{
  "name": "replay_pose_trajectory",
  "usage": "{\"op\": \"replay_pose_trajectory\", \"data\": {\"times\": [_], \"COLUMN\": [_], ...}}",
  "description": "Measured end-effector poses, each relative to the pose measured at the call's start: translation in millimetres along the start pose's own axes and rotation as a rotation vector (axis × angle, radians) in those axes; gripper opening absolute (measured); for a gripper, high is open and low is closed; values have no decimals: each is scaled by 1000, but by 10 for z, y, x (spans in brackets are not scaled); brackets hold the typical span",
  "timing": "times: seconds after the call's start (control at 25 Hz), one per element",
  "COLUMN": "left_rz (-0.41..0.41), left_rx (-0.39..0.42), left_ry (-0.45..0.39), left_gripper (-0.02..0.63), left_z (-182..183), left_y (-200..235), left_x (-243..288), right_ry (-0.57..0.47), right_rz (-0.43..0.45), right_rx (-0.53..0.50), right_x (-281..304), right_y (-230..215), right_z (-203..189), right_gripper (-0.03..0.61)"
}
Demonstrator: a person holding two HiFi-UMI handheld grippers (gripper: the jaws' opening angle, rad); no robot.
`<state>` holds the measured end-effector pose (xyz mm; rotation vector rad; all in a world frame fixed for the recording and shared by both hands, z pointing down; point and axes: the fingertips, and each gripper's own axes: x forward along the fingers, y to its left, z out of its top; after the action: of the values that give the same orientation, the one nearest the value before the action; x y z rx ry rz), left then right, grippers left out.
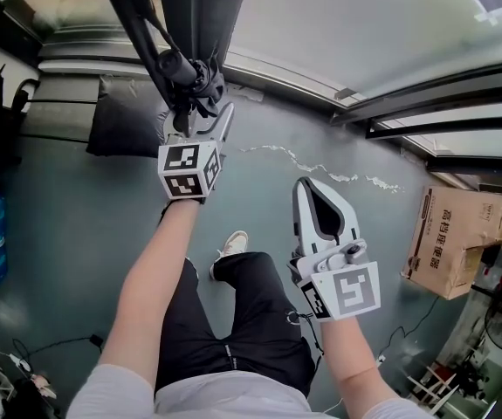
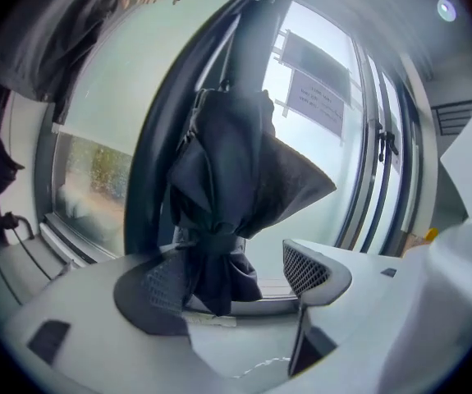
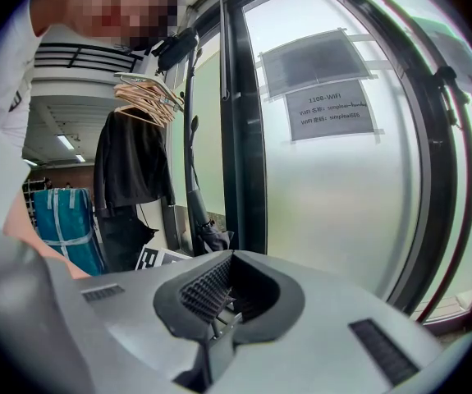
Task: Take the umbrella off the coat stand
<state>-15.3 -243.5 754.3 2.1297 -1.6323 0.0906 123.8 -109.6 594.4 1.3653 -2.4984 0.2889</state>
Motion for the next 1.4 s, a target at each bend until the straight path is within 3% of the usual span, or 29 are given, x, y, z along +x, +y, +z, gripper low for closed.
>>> {"op": "replay_pose_trajectory", "data": {"times": [0.12, 0.24, 0.36, 0.8, 1.12, 1.24, 1.4], "left_rz": [74, 107, 112, 103, 115, 105, 53], "left_rx": [16, -70, -134, -184, -160, -138, -111], "left_ry": [-5, -45, -86, -148, -142, -130, -103], "left_gripper": [360, 360, 360, 354, 353, 289, 268], "left_z": [-15, 20, 77, 311, 386, 372, 275], "left_y": [39, 71, 87, 132, 151, 145, 56], "left_x": [-13, 41, 133, 550, 629, 615, 517], "right_ry": [9, 13, 19, 41, 50, 51, 61], "right_rz": [8, 18, 21, 33, 43, 46, 45], "right_rx": [-1, -7, -12, -4, 11, 15, 28], "right_x": [10, 30, 32, -3, -51, -53, -63], "right_y": [6, 27, 28, -53, -119, -126, -117], "right_z": [-28, -60, -106, -279, -310, -328, -357], "right_gripper": [17, 17, 17, 17, 17, 17, 17]}}
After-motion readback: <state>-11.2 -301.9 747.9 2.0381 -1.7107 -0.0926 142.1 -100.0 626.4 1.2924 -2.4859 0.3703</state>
